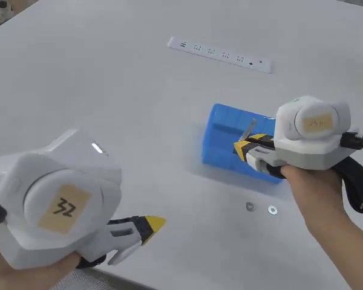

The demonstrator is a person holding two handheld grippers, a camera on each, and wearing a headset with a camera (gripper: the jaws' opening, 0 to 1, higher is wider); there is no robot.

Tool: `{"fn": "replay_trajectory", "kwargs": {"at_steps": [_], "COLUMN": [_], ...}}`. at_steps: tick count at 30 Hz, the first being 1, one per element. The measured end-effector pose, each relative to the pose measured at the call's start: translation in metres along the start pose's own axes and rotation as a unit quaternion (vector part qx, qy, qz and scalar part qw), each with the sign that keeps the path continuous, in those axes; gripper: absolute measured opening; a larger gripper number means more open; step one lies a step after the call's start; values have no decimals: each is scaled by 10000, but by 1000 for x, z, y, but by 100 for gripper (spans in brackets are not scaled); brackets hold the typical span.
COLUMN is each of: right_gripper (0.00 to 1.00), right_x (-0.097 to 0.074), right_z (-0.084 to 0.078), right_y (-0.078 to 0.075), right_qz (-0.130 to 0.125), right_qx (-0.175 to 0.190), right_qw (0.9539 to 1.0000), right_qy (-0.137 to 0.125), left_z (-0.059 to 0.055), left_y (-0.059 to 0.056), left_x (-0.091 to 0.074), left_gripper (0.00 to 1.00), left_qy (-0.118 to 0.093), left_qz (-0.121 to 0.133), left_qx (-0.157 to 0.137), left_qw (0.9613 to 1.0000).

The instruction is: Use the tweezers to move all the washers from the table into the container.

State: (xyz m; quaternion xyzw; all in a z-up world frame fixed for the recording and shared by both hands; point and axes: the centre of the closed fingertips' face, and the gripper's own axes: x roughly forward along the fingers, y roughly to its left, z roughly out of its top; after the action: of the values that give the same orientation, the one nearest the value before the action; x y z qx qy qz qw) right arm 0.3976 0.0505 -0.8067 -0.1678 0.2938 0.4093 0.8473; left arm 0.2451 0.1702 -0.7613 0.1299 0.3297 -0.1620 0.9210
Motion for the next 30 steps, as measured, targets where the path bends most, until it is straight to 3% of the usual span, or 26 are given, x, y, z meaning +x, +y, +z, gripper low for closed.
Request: {"fn": "replay_trajectory", "kwargs": {"at_steps": [4, 15, 21, 30], "right_gripper": [4, 4, 4, 4], "right_x": [-11, -61, -78, -75], "right_z": [7, 16, -3, -43], "right_y": [-2, 14, 26, 33], "right_qz": [-76, -31, -11, 28], "right_qx": [2, 153, 242, 252], "right_qw": [9998, 9986, 9989, 9997], "right_qy": [-166, -501, -395, 0], "left_z": [9, -1, -3, -3], "left_y": [1, -7, -8, -9], "left_x": [-2, 2, 3, 2], "left_gripper": [80, 80, 79, 80], "left_qy": [-107, 49, 56, 56], "left_qz": [34, -31, -29, -35], "left_qx": [92, 213, 209, 231], "left_qw": [9999, 9998, 9998, 9997]}}
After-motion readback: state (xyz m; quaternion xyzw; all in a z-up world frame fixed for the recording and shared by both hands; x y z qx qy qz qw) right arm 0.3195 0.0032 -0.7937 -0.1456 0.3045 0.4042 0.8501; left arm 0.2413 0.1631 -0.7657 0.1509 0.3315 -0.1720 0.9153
